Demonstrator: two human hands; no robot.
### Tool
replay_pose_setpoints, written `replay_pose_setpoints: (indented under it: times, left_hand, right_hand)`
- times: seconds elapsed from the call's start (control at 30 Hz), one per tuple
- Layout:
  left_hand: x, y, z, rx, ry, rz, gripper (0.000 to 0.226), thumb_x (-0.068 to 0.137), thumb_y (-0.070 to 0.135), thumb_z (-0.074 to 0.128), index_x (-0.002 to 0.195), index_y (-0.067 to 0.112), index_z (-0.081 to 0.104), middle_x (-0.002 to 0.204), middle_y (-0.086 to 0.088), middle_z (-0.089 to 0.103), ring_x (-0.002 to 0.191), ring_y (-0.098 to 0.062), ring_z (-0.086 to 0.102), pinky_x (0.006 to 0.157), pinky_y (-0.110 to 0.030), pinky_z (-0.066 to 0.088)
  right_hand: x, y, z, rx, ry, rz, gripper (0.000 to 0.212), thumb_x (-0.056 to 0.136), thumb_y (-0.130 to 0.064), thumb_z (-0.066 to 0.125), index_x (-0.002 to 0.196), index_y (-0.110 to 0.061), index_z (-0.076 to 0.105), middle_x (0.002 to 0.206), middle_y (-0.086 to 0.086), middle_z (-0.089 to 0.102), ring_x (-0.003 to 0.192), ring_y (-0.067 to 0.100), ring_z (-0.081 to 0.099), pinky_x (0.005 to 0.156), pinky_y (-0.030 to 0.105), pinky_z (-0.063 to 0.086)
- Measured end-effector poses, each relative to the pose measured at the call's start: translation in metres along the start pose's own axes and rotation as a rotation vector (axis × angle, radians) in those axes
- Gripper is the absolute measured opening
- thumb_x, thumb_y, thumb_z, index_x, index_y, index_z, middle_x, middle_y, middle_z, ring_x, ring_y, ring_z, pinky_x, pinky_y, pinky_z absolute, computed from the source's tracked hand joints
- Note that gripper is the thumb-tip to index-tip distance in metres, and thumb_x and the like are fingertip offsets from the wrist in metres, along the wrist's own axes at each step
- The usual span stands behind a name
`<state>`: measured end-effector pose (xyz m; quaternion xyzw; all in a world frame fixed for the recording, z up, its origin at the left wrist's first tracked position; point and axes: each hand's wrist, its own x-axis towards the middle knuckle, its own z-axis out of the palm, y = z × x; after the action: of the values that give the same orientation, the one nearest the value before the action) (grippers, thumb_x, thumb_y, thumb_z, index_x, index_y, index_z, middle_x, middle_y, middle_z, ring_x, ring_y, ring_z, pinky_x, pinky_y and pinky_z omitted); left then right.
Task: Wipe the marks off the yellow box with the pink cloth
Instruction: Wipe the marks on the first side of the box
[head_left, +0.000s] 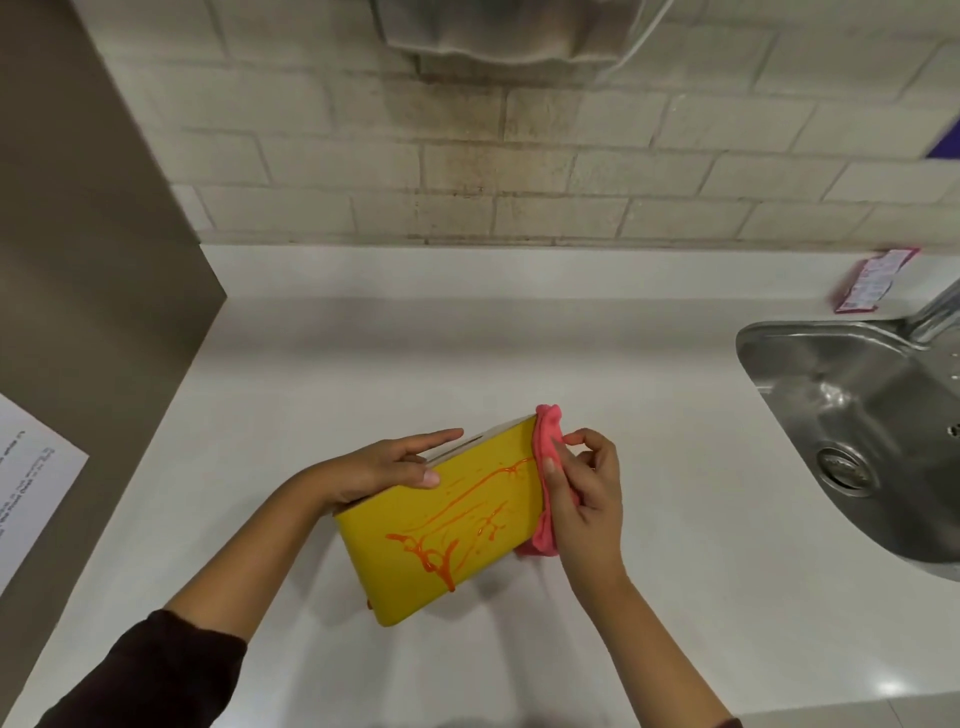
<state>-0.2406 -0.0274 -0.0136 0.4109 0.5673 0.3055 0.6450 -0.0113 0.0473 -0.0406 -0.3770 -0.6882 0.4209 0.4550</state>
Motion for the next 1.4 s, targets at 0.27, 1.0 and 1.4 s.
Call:
replay_pose_setpoints:
  times: [0.27, 1.0, 1.4]
  left_hand:
    - [0.002, -0.004, 0.001, 0.017, -0.004, 0.006, 0.09, 0.041, 0.068, 0.079, 0.122, 0.053, 0.043, 0.124, -0.007, 0.06, 0.105, -0.026, 0.066, 0.088, -0.037, 0.055]
    - [-0.003, -0.005, 0.006, 0.051, 0.049, 0.01, 0.093, 0.038, 0.07, 0.077, 0.123, 0.05, 0.044, 0.133, -0.01, 0.053, 0.112, -0.03, 0.06, 0.097, -0.047, 0.049]
    - [-0.001, -0.003, 0.009, 0.06, 0.116, -0.029, 0.104, 0.042, 0.064, 0.078, 0.13, 0.055, 0.023, 0.134, -0.013, 0.048, 0.113, -0.028, 0.059, 0.092, -0.038, 0.052]
  right_hand:
    - [0.004, 0.003, -0.003, -0.291, -0.011, -0.185, 0.022, 0.091, -0.028, 0.05, 0.104, -0.02, 0.066, 0.089, -0.008, 0.06, 0.079, 0.001, 0.054, 0.068, 0.003, 0.038]
    - [-0.003, -0.008, 0.001, -0.321, -0.104, -0.281, 0.034, 0.093, -0.029, 0.043, 0.115, -0.015, 0.064, 0.094, -0.011, 0.063, 0.084, -0.002, 0.055, 0.071, 0.008, 0.043]
    - [0.01, -0.011, 0.006, -0.307, -0.006, -0.131, 0.024, 0.092, -0.025, 0.046, 0.104, -0.019, 0.066, 0.088, -0.01, 0.067, 0.075, -0.003, 0.057, 0.066, 0.01, 0.044]
